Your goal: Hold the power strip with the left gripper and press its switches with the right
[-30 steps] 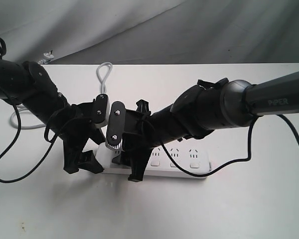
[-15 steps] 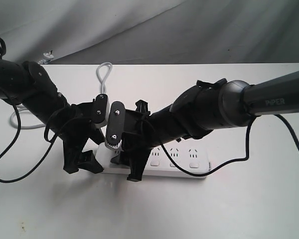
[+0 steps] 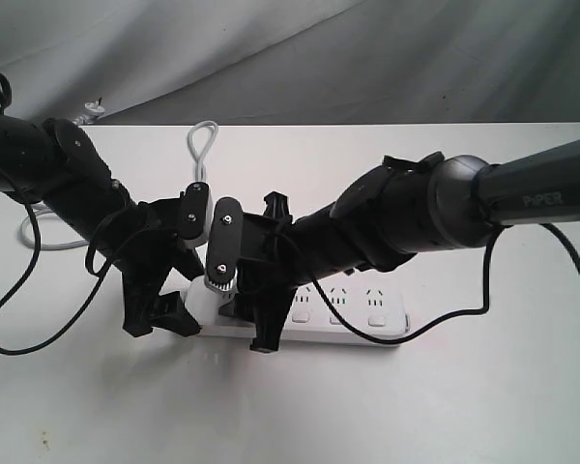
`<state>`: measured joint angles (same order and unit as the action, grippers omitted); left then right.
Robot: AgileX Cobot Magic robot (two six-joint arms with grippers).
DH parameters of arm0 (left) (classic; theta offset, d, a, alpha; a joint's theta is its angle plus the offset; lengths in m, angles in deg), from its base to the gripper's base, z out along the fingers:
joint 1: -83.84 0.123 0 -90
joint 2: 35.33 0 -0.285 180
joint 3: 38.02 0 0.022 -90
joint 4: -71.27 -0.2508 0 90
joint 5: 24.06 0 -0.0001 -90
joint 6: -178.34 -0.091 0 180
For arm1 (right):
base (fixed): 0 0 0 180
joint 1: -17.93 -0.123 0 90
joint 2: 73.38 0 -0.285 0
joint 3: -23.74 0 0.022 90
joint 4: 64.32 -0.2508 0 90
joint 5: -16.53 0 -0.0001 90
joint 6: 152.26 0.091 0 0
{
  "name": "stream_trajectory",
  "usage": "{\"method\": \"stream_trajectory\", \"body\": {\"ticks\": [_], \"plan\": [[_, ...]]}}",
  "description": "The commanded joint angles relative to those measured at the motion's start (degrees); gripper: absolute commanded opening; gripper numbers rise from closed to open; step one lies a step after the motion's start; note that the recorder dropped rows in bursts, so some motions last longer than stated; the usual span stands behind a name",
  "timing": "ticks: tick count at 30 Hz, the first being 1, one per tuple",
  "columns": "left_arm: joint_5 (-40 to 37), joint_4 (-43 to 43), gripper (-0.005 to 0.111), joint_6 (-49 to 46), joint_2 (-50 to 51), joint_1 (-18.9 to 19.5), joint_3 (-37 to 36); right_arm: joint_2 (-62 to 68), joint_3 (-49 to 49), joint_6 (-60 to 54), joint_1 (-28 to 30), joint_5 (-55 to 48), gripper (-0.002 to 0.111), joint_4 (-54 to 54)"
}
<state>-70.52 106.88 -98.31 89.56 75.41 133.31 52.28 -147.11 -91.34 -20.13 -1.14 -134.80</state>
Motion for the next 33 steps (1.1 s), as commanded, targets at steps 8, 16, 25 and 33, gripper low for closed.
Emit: {"method": "stream_trajectory", "body": {"ticks": [8, 16, 25, 33], "plan": [[0.2, 1.1, 0.069, 0.2, -0.1, -0.1, 0.0, -5.1, 1.2, -0.2, 0.9, 0.1, 0.063, 1.7], [0.2, 1.1, 0.069, 0.2, -0.1, -0.1, 0.0, -5.9, 4.8, -0.2, 2.0, 0.4, 0.063, 1.5], [0.2, 1.1, 0.069, 0.2, -0.1, -0.1, 0.0, -5.6, 6.0, -0.2, 2.2, 1.0, 0.063, 1.3], [0.2, 1.1, 0.069, 0.2, -0.1, -0.1, 0.0, -5.5, 6.0, -0.3, 2.2, 3.0, 0.062, 0.8]]}}
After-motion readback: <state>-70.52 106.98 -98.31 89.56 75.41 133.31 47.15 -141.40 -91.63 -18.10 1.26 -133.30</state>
